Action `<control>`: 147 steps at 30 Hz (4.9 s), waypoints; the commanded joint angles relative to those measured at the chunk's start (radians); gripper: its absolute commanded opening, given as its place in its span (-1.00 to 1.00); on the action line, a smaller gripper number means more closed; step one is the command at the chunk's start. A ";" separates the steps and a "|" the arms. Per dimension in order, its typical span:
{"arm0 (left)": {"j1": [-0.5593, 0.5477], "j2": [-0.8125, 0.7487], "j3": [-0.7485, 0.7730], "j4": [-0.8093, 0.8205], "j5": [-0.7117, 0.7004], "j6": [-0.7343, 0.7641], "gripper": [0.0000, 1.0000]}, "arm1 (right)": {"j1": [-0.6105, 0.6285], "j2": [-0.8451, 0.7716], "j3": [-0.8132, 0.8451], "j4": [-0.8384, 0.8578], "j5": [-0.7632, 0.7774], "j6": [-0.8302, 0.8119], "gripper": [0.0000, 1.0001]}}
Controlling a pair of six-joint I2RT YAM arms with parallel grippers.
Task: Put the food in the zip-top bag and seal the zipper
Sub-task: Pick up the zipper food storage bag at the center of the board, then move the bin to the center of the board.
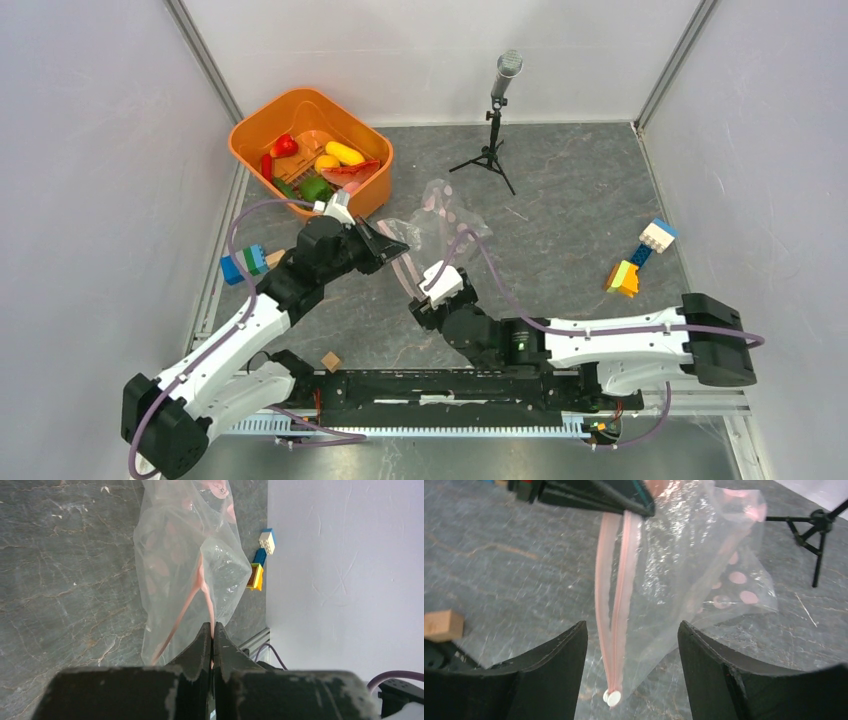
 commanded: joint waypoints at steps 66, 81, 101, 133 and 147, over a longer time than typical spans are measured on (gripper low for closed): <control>-0.054 -0.104 -0.131 0.082 -0.045 0.369 0.62 | -0.294 0.037 0.024 0.163 -0.252 0.293 -1.00; -0.081 0.121 0.001 -0.007 -0.101 0.403 -0.86 | -0.261 -0.104 0.017 0.024 -0.003 0.132 -1.00; -0.079 0.178 0.350 -0.347 -0.029 0.752 1.00 | -0.227 -0.106 0.185 -0.400 0.272 0.065 -1.00; 0.312 0.684 0.682 -0.475 0.445 0.955 0.80 | -0.290 -0.248 0.121 -0.480 0.187 0.125 -1.00; -0.060 0.238 0.157 -0.043 0.304 0.509 0.81 | -0.362 -0.339 0.140 -0.778 0.370 0.253 -1.00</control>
